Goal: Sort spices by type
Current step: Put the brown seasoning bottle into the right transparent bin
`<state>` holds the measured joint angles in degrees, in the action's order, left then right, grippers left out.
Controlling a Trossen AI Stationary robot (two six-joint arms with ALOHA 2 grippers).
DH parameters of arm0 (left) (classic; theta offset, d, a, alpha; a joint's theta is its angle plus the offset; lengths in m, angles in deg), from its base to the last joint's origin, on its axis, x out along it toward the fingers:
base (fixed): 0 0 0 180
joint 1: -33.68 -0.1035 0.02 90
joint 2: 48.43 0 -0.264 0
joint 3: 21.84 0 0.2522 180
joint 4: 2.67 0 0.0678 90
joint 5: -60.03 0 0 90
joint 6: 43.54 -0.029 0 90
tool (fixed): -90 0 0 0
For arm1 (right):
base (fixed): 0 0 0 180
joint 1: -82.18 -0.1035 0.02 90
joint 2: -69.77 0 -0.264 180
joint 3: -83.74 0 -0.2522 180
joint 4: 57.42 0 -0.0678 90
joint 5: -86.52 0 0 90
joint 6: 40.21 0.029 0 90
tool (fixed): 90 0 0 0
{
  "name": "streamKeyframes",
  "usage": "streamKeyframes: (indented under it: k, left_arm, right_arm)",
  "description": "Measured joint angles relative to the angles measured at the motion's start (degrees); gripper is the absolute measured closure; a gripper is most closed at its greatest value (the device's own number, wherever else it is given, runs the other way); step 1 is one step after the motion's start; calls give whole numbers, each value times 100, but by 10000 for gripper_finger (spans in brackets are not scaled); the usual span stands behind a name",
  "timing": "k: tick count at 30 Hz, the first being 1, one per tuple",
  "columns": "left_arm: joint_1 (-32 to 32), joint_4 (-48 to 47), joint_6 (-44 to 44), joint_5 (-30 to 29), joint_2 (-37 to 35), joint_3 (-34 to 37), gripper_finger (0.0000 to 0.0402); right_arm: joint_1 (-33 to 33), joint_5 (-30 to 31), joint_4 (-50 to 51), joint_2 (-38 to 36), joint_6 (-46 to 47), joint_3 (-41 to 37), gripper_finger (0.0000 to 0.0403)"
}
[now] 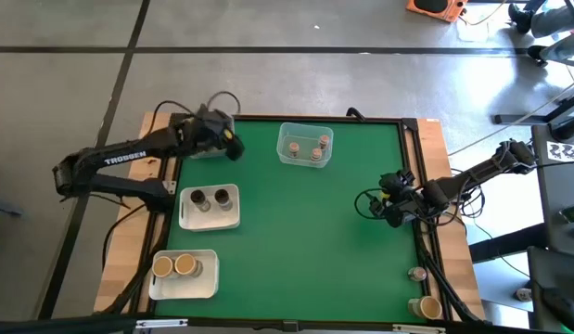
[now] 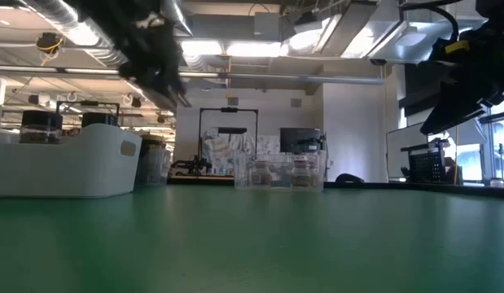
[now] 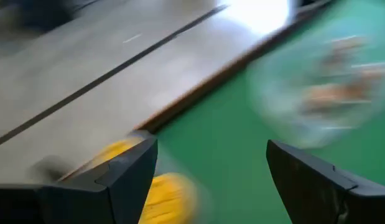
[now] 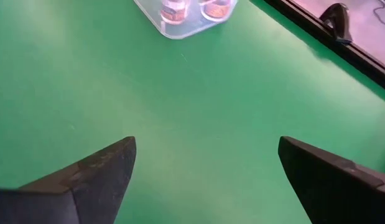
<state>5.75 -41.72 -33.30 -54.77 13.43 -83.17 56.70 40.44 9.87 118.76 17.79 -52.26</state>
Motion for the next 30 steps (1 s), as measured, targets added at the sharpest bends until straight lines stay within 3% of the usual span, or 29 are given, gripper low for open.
streamKeyframes:
  k: [8, 15, 20, 25, 30]
  left_arm:
    - [2007, 1536, -12, 258, 281, 0, 101]
    - [3262, 2690, 206, 258, 1304, 0, 101]
    - [3792, 3501, 327, 262, 2254, 2, 101]
    - [4083, 4492, 510, 260, 3145, 2, 101]
    - [4244, 5199, 651, 258, 3770, 2, 101]
  right_arm:
    - [-2, -266, -461, 0, -366, 1, 10]
    - [-239, -1958, -1014, 1, -1155, 361, 11]
    - [-749, -3008, -1385, 66, -1163, 669, 11]
    - [-1241, -3741, -1292, 649, -962, 1094, 11]
    - [-1478, -4331, 265, 1605, -710, 1686, 11]
